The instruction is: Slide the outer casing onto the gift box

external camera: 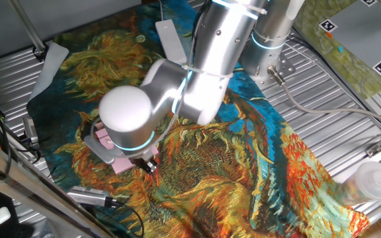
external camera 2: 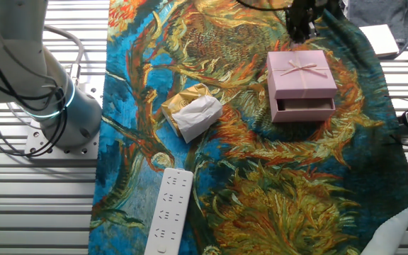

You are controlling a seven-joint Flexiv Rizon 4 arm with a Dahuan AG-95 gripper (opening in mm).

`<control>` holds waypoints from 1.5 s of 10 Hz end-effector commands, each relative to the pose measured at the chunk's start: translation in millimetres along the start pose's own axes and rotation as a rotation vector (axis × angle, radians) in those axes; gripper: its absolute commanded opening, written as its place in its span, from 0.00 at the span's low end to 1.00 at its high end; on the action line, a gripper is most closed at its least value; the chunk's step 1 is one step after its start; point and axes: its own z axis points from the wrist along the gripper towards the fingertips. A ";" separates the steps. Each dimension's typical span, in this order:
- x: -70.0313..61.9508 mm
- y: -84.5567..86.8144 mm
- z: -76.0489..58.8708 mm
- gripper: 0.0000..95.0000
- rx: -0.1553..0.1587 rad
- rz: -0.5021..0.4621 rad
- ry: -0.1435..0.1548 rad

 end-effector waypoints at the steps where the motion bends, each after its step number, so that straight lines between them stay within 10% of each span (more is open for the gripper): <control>1: -0.2 -1.7 0.5 0.00 -0.007 0.003 -0.004; 15: -0.9 9.0 9.2 0.00 0.019 -0.017 -0.002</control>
